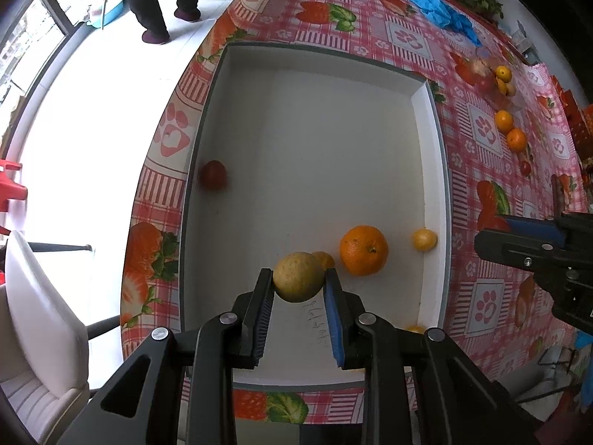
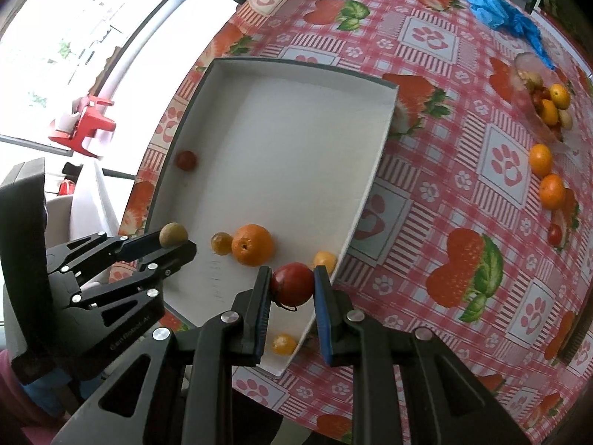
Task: Organize fruits
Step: 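Carry the cherry tomato and brown fruit over the white tray, then open both grippers to drop the tomato and brown fruit into the tray, then move both open tools back toward the mandarins and tomatoes by the glass bowl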
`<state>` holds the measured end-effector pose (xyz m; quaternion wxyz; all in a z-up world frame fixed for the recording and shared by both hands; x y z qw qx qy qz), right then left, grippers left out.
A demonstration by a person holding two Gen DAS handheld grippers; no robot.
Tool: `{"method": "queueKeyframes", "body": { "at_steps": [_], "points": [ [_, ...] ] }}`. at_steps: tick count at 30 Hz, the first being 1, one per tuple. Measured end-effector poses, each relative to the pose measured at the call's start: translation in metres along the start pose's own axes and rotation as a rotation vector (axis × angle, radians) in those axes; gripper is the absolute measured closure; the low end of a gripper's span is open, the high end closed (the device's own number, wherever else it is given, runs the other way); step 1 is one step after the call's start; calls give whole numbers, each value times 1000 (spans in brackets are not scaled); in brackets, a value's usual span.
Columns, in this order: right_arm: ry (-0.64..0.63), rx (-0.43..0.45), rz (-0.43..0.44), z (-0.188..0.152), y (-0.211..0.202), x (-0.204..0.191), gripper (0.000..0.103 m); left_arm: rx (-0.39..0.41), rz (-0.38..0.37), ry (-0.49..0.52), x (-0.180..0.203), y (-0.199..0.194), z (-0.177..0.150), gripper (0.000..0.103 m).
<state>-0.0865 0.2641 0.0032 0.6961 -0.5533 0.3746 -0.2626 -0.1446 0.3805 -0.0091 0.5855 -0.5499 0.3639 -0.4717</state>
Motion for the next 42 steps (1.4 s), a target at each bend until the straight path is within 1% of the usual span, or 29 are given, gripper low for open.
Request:
{"method": "queueKeyframes", "body": {
  "at_steps": [8, 15, 17, 19, 20, 21, 22, 23, 24, 25, 29, 32, 34, 37, 39, 42],
  "points": [
    [-12, -50, 30, 0, 20, -14, 79, -27, 12, 25, 5, 11, 1, 75],
    [-30, -92, 38, 2, 38, -27, 76, -54, 24, 45, 7, 21, -2, 75],
    [-28, -102, 43, 2, 42, -30, 69, -62, 24, 52, 8, 23, -3, 75],
    [-30, -104, 44, 2, 43, -31, 49, -70, 25, 61, 10, 26, -3, 74],
    [-31, -101, 45, 2, 43, -32, 45, -75, 24, 64, 11, 27, -3, 74],
    [-31, -98, 44, 2, 42, -32, 42, -83, 24, 67, 12, 28, -3, 71],
    [-31, -90, 35, 4, 41, -30, 39, -93, 21, 69, 14, 30, -3, 62],
    [-31, -86, 45, 4, 40, -29, 36, -95, 24, 66, 14, 30, -3, 32],
    [-24, -84, 50, 5, 40, -28, 32, -88, 47, 65, 13, 30, -2, 18],
    [-17, -81, 48, 6, 38, -25, 27, -75, 66, 71, 13, 29, -1, 18],
    [6, -80, 27, 4, 35, -13, 21, -114, 69, 84, 15, 34, -4, 18],
    [33, -70, -2, 0, 30, 4, 14, -127, 79, 86, 16, 33, -4, 18],
    [50, -38, -29, -2, 24, 19, 1, -137, 81, 91, 18, 34, -4, 18],
    [64, 18, -76, -7, 12, 47, 0, -157, 90, 116, 26, 36, -8, 18],
    [97, 20, -93, -14, 9, 66, 0, -163, 88, 136, 34, 36, -9, 18],
    [186, 3, -125, -32, 7, 102, 0, -168, 84, 170, 46, 34, -9, 18]
  ]
}}
Point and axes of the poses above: each gripper's, at about its wrist camera, not at the fingertips, and y roughly the way its jaws point, x to its right, z to its top, the point moved 8 cm from there along y, roughly the way its jaws point
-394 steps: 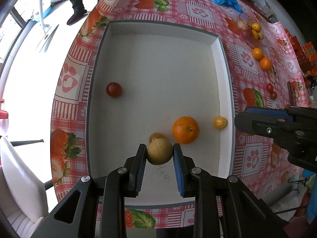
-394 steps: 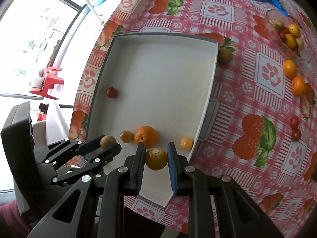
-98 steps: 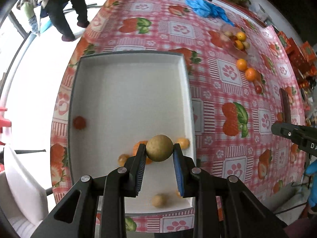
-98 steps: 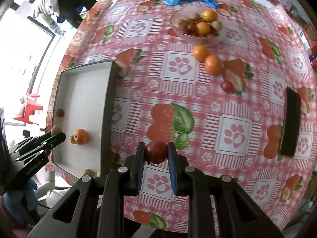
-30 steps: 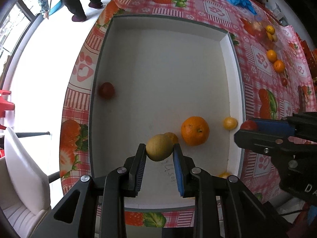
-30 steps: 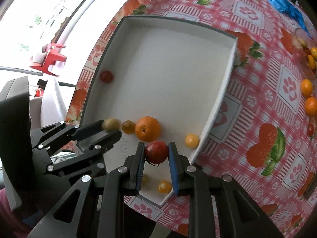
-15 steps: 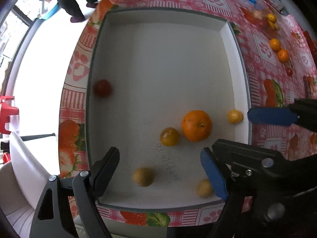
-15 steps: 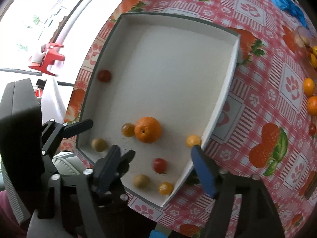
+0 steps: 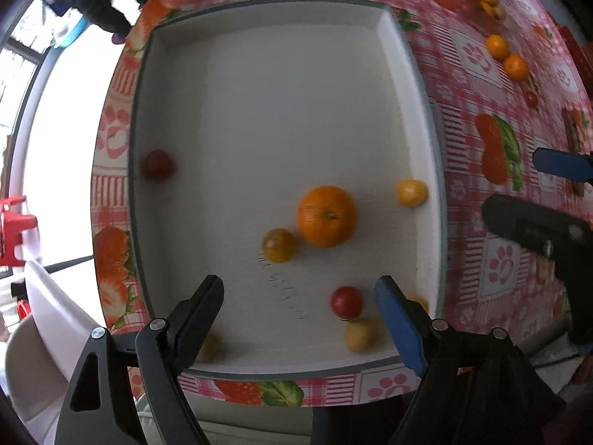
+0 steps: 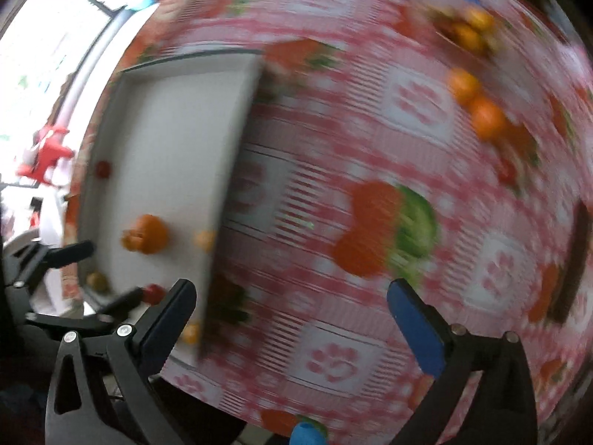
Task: Organize fruits
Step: 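Move both open tools back toward the mandarins and tomatoes by the glass bowl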
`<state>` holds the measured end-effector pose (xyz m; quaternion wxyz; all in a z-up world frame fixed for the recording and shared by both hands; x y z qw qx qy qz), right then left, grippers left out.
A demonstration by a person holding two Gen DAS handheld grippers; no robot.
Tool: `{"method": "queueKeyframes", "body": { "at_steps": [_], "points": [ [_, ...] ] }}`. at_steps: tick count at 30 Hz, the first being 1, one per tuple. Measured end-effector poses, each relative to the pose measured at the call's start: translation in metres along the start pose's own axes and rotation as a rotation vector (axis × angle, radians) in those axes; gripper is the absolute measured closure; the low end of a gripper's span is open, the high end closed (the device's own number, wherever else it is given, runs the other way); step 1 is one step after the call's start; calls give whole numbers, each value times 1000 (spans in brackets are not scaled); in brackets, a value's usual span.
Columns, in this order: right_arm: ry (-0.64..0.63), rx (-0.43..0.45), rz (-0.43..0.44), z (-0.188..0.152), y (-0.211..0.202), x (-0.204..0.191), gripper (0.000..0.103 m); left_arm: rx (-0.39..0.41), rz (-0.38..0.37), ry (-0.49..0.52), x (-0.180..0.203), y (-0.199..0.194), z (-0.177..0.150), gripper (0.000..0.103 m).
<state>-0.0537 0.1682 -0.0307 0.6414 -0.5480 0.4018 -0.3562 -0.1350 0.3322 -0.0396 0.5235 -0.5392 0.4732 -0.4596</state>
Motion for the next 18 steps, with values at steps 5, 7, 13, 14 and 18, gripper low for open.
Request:
{"method": "queueKeyframes", "body": {
  "at_steps": [5, 7, 13, 14, 18],
  "points": [
    [208, -68, -63, -33, 15, 74, 0, -5, 17, 55, 24, -8, 3, 18],
    [290, -86, -79, -46, 20, 103, 0, -9, 29, 79, 35, -11, 5, 18],
    [392, -81, -135, -75, 29, 163, 0, -28, 63, 156, 70, -18, 7, 18],
    [385, -79, -156, -78, 32, 168, 0, -29, 71, 171, 76, -21, 8, 18],
    [348, -79, -175, -88, 42, 180, 0, -32, 107, 216, 100, -32, 13, 18]
  ]
}}
Point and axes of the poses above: each gripper's, at about its wrist camera, not at the fingertips, and y roughly the way its jaws point, x to its right, z to its top, the point moved 8 cm from there along y, roughly the way its jaws point
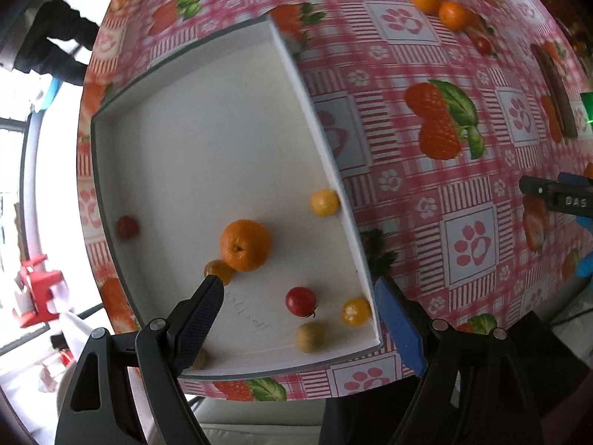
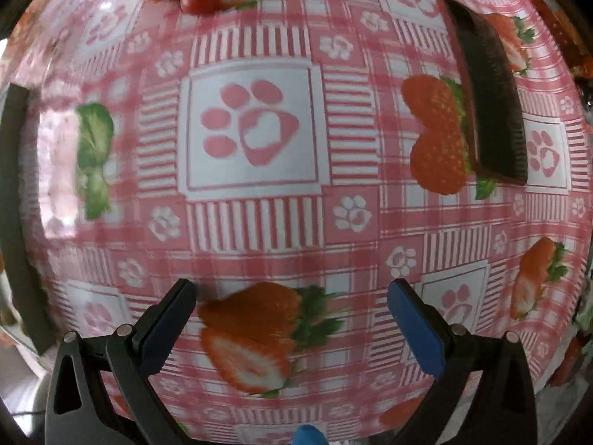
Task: Organize fruits
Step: 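Move both open tools back toward the mandarins and tomatoes by the glass bowl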
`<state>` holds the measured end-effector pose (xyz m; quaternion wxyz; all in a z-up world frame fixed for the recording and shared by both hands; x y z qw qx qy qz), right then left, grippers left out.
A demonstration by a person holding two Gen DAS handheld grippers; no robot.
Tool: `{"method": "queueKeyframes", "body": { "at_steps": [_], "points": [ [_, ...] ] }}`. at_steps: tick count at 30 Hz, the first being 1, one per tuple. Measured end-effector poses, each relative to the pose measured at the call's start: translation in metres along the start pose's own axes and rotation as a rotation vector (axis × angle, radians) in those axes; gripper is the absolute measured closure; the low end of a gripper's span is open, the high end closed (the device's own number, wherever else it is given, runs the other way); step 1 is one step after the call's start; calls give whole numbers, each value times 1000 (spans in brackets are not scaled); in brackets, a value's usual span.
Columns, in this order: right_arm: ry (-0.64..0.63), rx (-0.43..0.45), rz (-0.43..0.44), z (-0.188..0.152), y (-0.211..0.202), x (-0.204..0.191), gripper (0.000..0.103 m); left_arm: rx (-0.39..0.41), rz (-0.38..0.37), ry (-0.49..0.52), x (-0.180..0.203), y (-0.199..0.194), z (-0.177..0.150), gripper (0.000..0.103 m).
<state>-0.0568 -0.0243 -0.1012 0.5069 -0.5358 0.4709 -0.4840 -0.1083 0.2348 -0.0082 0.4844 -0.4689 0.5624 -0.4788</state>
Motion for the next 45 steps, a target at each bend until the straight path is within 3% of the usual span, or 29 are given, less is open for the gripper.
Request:
{"method": "queueKeyframes", "body": {
  "at_steps": [6, 18, 45],
  "points": [
    [-49, 46, 21, -4, 4, 15, 0, -14, 35, 20, 14, -12, 12, 18],
    [-68, 125, 18, -30, -11, 3, 0, -54, 56, 59, 40, -11, 18, 18],
    [-85, 172, 19, -37, -16, 3, 0, -62, 47, 80, 30, -5, 3, 18]
  ]
}}
Point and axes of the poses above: each gripper's, at about its wrist camera, not at the fingertips, and y roughly the way its jaws point, x to its right, z to its top, the point moved 8 cm from there along y, roughly the way its jaws point
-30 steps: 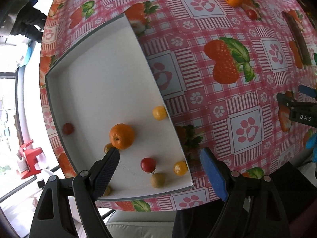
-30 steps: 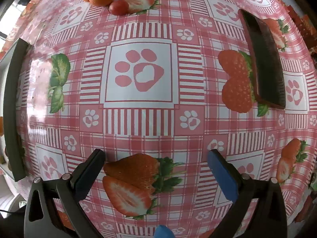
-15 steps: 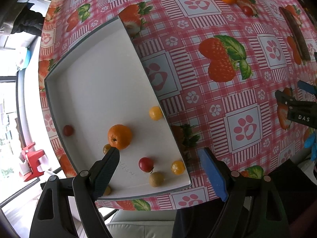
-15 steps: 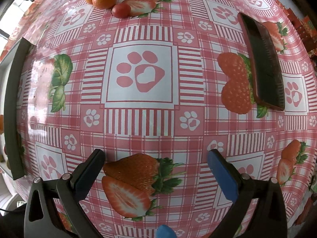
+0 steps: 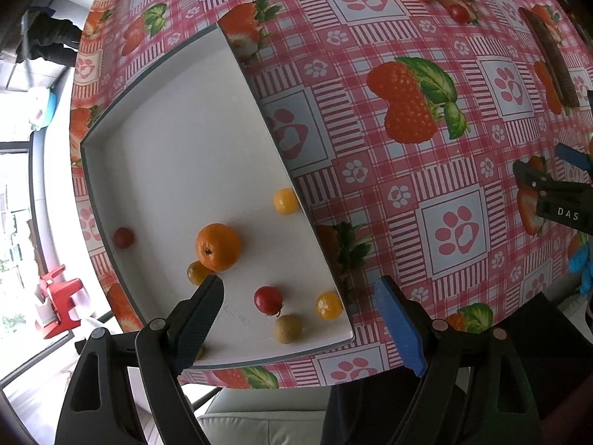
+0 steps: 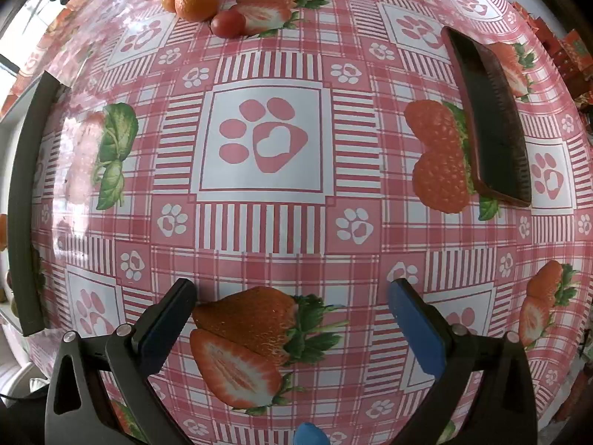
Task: Organize fruits
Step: 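Move both open tools back toward the mandarins and tomatoes by the glass bowl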
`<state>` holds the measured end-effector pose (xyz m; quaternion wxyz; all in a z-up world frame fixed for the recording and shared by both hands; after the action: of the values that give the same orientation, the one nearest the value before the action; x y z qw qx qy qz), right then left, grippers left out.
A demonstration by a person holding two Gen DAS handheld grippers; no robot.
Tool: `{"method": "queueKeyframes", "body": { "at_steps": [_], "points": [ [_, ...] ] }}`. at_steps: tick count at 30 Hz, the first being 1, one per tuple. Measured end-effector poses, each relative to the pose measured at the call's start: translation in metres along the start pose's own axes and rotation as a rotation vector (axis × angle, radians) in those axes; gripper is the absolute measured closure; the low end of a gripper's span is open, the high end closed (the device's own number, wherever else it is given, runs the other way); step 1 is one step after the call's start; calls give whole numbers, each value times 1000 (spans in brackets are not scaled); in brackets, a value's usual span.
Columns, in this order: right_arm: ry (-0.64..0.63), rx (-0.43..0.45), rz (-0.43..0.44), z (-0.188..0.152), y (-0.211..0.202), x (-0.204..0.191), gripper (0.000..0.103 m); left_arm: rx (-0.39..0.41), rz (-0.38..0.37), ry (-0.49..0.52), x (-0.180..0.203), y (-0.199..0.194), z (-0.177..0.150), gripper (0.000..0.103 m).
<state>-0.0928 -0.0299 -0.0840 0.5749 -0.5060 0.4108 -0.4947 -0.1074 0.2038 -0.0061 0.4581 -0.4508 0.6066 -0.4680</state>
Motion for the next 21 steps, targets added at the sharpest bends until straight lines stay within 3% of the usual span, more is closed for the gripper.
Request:
{"method": "queueKeyframes", "body": {
  "at_steps": [12, 21],
  "points": [
    [-3, -45, 0, 1, 2, 0, 0, 22, -5, 23, 5, -2, -10, 18],
    [-45, -108, 3, 6, 6, -2, 0, 103, -48, -25, 9, -28, 24, 18]
  ]
}}
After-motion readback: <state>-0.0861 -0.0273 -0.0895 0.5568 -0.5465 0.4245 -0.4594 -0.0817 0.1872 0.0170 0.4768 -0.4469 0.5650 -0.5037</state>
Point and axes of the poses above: each gripper's, at about its wrist camera, not at the fingertips, and y roughly the way its jaws point, x to its right, z to its top, the point moved 8 cm from there along y, roughly the way its jaws point
